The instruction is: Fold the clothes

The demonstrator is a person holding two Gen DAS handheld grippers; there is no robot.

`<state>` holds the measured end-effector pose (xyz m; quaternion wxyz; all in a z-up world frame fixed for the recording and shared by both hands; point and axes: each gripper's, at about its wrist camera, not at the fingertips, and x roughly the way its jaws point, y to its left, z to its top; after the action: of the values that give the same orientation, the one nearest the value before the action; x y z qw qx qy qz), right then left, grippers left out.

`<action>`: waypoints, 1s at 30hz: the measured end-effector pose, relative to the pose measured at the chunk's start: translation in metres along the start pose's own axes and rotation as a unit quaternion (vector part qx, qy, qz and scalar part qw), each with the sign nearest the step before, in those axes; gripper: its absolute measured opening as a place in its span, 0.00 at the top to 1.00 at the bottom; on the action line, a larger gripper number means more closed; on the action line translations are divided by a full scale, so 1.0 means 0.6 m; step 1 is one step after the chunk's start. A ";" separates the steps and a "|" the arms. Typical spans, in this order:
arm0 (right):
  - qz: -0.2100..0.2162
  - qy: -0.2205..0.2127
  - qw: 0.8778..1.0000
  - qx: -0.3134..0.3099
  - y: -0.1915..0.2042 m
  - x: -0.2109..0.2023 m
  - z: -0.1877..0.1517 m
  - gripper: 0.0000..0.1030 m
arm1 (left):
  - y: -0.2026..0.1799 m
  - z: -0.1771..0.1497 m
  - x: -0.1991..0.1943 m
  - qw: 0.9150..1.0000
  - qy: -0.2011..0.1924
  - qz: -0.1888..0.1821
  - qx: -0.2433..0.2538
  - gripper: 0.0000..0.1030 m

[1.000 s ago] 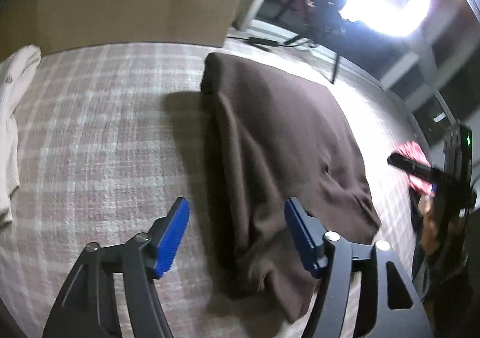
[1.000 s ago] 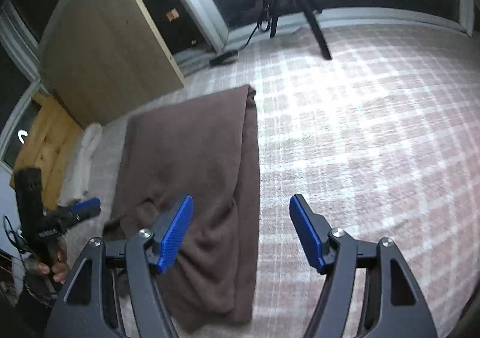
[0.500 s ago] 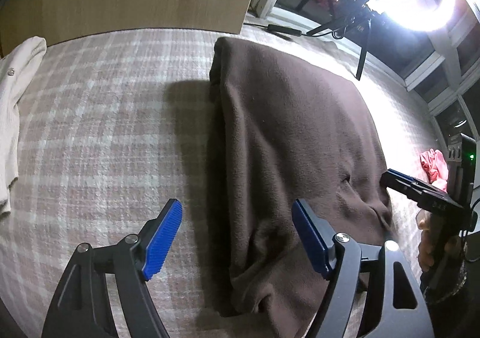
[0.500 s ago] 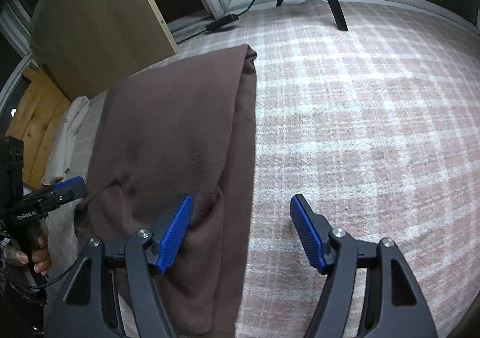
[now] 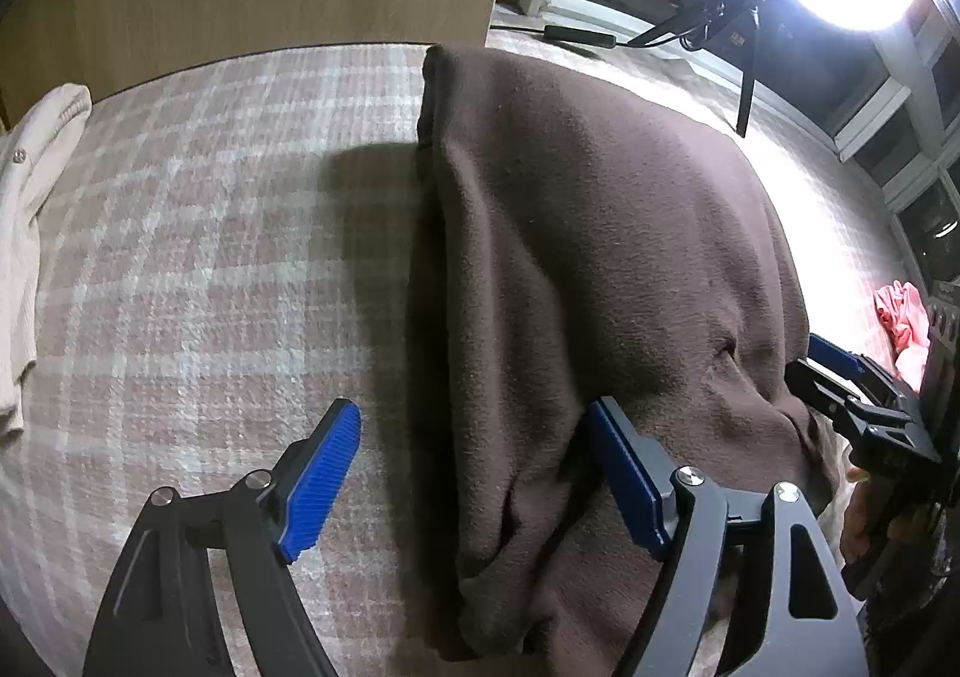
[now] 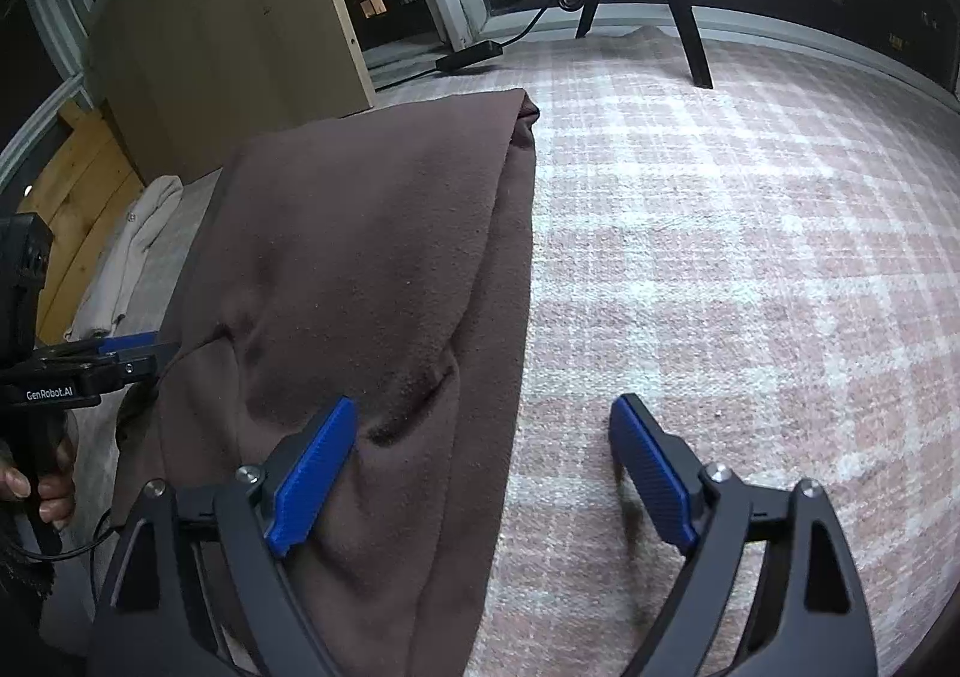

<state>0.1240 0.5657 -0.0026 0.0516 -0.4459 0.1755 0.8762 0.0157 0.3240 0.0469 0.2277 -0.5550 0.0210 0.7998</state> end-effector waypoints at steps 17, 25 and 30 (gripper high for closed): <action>0.024 -0.020 0.997 0.075 -0.043 -0.021 -0.003 0.16 | 0.026 -0.008 0.000 0.999 0.005 -0.033 -0.036 0.26; 0.029 -0.006 0.999 0.022 -0.014 -0.009 -0.004 0.19 | -0.005 0.000 0.016 1.000 0.000 -0.014 -0.005 0.28; 0.090 0.008 0.995 0.031 -0.003 0.007 0.003 0.40 | -0.006 0.013 0.023 0.998 0.008 -0.059 -0.010 0.48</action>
<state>0.1206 0.5679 -0.0053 -0.0149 -0.4335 0.2423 0.8679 0.0065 0.3340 0.0382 0.2684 -0.5639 -0.0177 0.7808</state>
